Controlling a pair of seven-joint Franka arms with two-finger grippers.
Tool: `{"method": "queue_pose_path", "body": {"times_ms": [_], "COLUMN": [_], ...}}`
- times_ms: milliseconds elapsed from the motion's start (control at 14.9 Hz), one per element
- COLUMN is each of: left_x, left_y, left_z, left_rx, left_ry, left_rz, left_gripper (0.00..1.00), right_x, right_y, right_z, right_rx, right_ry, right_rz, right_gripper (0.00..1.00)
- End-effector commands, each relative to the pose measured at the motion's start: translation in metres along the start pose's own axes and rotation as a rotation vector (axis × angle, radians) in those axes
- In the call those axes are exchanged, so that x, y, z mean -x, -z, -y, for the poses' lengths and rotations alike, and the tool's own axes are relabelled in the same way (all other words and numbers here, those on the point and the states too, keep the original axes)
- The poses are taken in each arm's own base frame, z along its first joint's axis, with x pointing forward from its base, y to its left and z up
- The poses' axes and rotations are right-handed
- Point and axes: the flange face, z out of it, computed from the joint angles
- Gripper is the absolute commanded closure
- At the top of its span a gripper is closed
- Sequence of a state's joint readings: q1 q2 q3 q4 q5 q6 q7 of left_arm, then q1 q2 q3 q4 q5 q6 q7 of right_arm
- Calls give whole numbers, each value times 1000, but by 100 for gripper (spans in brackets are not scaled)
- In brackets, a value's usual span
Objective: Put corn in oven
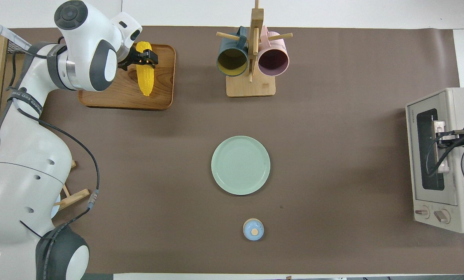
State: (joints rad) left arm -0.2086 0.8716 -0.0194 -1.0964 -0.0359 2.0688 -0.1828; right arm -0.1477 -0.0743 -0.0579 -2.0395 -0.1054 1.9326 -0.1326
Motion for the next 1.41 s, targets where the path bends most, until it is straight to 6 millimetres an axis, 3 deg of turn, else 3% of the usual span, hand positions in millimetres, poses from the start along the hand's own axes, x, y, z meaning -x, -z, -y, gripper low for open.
{"method": "queue_pose_path", "body": {"times_ms": [0, 202, 673, 874, 1076, 1211, 1345], "left_x": [-5, -4, -1, -1, 7, 28, 64], "left_y": [-5, -5, 4, 31, 75, 102, 128], "left_z": [-9, -8, -3, -1, -5, -11, -26], "left_rx": [-16, -13, -9, 27, 71, 73, 70], "left_ry": [-18, -16, -12, 11, 30, 59, 103], "left_rz": [-17, -10, 34, 27, 37, 68, 86], "left_gripper": [0, 0, 72, 96, 100, 100, 100], "right_x": [3, 3, 1, -4, -13, -16, -19], "right_y": [-6, -6, -32, -40, -51, -55, -65], "right_z": [-2, 0, 24, 33, 53, 70, 73], "right_rx": [10, 11, 1, -3, -4, -3, -4], "right_ry": [22, 28, 56, 70, 82, 94, 97], "right_rz": [-3, -3, -15, -20, -29, -27, -20], "right_gripper": [100, 100, 100, 100, 100, 100, 100]}}
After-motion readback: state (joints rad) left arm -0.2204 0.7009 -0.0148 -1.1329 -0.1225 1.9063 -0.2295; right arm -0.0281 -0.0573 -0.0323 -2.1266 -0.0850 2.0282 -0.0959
